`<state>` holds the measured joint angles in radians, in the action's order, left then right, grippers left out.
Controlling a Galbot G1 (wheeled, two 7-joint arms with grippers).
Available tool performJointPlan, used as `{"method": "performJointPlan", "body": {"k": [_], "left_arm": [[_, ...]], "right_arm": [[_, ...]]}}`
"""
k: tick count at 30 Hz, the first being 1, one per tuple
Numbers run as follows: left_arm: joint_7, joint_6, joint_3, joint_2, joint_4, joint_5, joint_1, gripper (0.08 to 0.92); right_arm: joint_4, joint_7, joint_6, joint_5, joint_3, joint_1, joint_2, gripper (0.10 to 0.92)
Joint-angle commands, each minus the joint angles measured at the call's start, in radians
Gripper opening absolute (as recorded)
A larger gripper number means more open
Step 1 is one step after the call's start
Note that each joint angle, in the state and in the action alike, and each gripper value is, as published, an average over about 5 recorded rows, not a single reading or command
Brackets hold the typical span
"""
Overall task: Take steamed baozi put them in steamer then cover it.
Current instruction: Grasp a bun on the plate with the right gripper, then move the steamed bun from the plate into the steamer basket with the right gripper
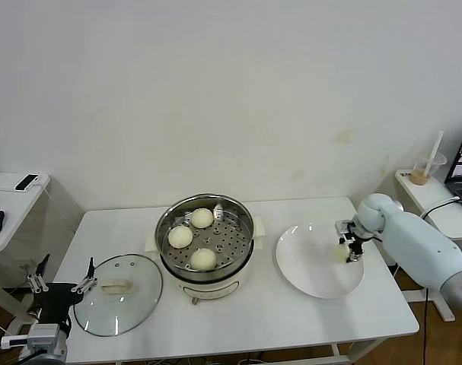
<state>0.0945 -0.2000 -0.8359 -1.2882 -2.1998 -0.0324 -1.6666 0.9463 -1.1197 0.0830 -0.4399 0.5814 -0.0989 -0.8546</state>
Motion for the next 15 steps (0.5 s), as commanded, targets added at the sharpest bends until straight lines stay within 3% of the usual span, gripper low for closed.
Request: {"method": "performJointPlan", "body": {"k": [1, 15], "left_arm": [[0.000, 0.000, -0.002, 0.002, -0.006, 0.000, -0.003, 0.823], [-0.001, -0.002, 0.002, 0.016, -0.029, 0.002, -0.004, 0.823]], "right_arm": [[0.032, -0.010, 0.011, 0.033, 0.008, 0.022, 0.015, 0.544], [0.373, -0.020, 0.157, 0.372, 0.300, 0.462, 0.142, 0.552]]}}
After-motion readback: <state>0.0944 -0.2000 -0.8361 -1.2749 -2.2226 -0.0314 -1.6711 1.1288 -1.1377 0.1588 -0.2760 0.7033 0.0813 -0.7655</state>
